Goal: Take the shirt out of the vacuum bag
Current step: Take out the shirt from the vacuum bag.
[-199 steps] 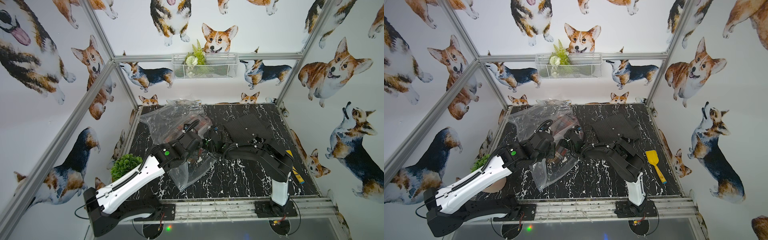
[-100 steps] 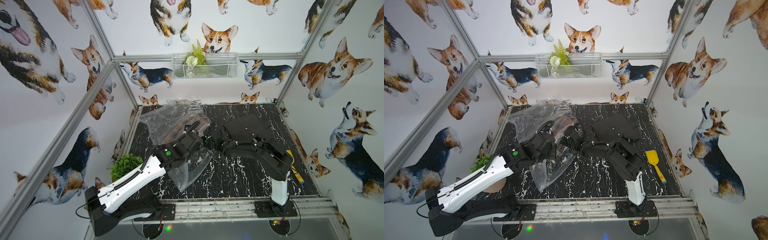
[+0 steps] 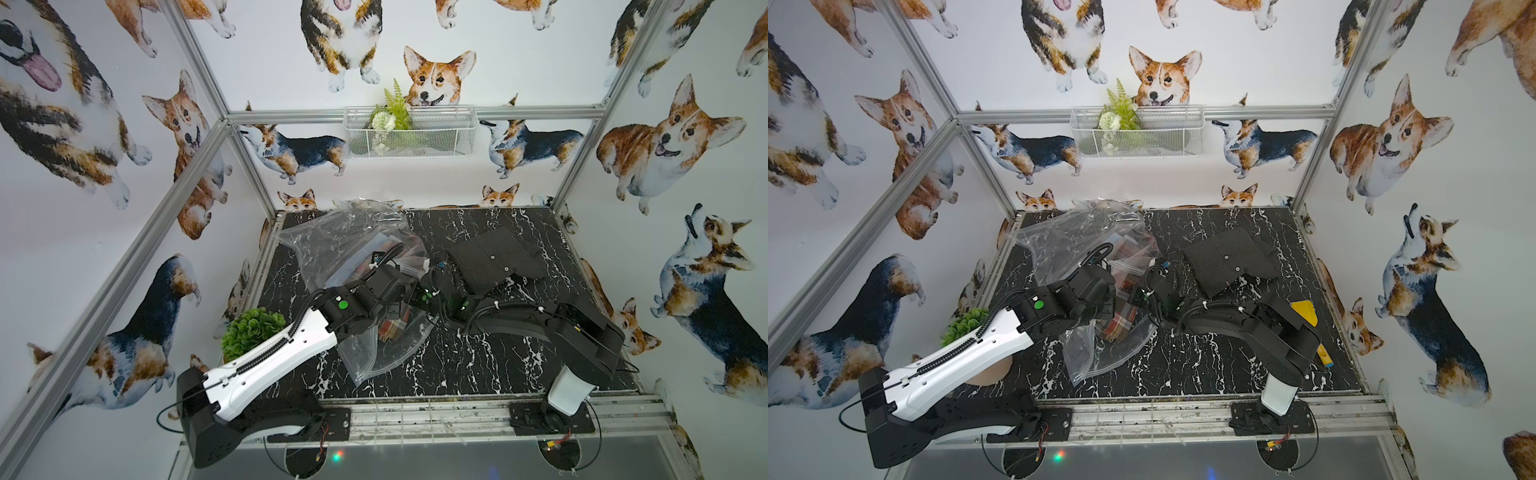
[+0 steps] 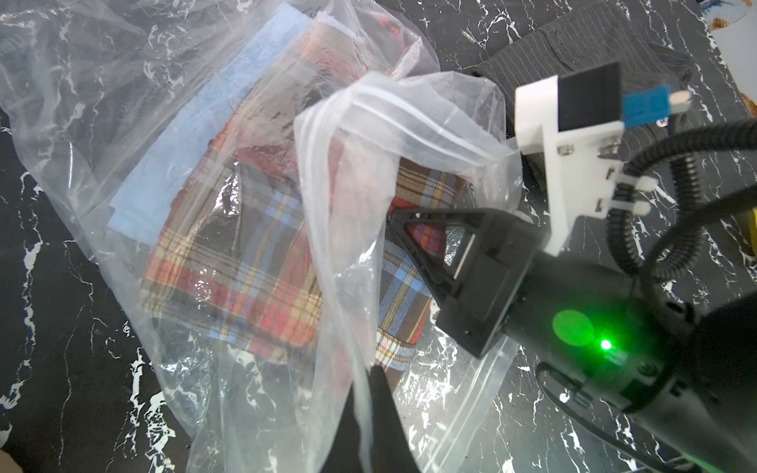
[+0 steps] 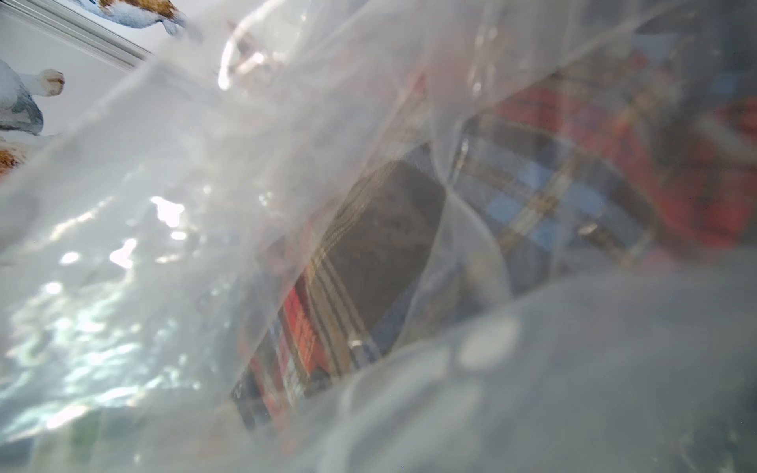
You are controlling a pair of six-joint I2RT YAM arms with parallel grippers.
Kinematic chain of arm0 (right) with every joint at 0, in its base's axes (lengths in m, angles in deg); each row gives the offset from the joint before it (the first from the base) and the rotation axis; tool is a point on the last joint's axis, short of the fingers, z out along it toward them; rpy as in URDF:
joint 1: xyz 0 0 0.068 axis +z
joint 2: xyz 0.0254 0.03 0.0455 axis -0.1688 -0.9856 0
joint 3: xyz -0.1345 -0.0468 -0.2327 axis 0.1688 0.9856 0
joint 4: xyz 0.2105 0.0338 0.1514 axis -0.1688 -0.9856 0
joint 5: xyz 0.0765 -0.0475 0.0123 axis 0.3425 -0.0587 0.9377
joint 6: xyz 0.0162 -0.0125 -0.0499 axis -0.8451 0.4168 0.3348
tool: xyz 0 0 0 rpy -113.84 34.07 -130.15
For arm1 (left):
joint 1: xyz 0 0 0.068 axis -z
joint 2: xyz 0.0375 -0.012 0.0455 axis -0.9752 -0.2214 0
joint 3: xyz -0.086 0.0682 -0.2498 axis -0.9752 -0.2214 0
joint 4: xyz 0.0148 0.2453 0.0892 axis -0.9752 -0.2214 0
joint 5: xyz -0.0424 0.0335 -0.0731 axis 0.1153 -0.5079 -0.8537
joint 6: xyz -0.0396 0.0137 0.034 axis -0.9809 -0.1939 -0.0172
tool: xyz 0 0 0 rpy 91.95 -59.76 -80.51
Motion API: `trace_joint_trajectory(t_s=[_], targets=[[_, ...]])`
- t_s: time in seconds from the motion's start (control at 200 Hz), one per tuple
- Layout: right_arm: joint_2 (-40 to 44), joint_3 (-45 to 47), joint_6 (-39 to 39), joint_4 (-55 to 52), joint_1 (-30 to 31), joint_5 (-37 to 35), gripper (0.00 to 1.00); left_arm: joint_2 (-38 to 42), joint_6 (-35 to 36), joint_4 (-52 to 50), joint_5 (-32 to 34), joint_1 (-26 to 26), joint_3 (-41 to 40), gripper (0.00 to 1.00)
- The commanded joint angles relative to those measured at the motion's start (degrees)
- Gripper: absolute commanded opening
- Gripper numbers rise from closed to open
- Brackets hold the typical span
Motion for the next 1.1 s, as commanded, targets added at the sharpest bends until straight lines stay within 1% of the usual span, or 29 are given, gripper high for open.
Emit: trace_joint_trajectory(t_s=[0.0,0.03,0.055,0.09,0.155,0.19,0.31,0.581,0.661,0.726,0.786,0.861,0.961,1.096], targets=[[0.21,1.01,0.24,4.56,0.19,-0.05,0.18,-0.12,-1.42,1.52,0.23,-0.08,0.06,0.0],[-0.03,1.08,0.45,4.45,0.21,-0.14,0.29,-0.09,-1.59,1.59,0.13,-0.05,-0.09,0.0],[-0.3,0.91,0.62,4.36,0.21,-0.16,0.36,-0.05,-1.6,1.63,0.11,-0.04,-0.18,0.0],[-0.93,0.62,1.09,4.73,0.21,0.28,0.4,0.04,-1.67,1.76,0.06,-0.04,-0.43,0.0],[-2.58,-0.55,1.2,4.14,0.08,0.28,0.51,0.15,-1.95,1.81,0.0,-0.04,-0.68,0.0],[-3.72,-1.08,1.26,4.89,-0.1,1.05,0.55,0.21,-2.0,1.89,-0.08,-0.04,-0.83,0.0],[-7.85,-1.89,-0.67,8.24,-0.83,2.44,0.6,0.73,-2.05,1.63,-0.13,-0.07,-0.8,0.0],[-14.7,-4.0,-3.3,15.31,-2.16,4.45,0.62,1.45,-2.08,0.84,0.16,-0.06,-0.92,0.0],[-15.84,-5.95,-3.16,14.51,-2.09,4.55,0.62,1.46,-2.1,0.84,-0.02,-0.05,-0.91,0.0],[-16.31,-6.94,-3.19,13.99,-2.07,4.29,0.59,1.58,-2.04,0.84,0.01,-0.04,-0.95,0.0],[-16.13,-7.06,-3.13,14.49,-2.07,4.19,0.5,1.69,-2.1,0.84,0.01,-0.04,-0.89,0.0],[-15.45,-6.93,-2.88,14.64,-2.16,3.88,0.24,1.95,-2.0,0.84,0.25,-0.04,-1.14,0.0],[-14.13,-6.67,-2.6,15.09,-2.16,4.99,0.0,2.22,-1.96,0.84,0.59,-0.04,-1.58,0.0],[-9.65,-5.2,-2.03,15.22,-1.8,5.78,0.0,2.41,-2.16,1.09,0.89,-0.04,-2.17,0.0]])
